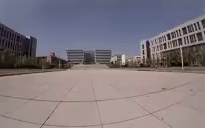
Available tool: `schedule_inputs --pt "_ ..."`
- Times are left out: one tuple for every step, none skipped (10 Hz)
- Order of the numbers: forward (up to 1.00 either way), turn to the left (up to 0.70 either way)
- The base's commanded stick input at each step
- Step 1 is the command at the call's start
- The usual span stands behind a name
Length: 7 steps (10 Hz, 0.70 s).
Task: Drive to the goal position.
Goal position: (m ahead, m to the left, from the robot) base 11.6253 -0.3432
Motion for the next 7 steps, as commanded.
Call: schedule_inputs --pt "0.04 0.0" --pt "0.04 0.0" --pt "0.04 0.0" --pt "0.04 0.0" --pt "0.04 0.0" --pt "0.04 0.0" --pt "0.04 0.0"
